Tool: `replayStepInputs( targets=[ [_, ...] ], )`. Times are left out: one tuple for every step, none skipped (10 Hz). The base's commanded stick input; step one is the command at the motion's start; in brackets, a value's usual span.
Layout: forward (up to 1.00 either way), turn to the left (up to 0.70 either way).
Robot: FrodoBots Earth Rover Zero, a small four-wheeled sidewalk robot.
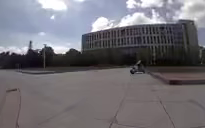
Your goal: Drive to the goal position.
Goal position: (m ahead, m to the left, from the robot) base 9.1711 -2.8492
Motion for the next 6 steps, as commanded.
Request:
replayStepInputs(
  targets=[
    [0.7,0.0],
    [0.7,0.0],
    [0.7,0.0],
    [0.7,0.0],
    [0.7,0.0],
    [0.7,0.0]
  ],
)
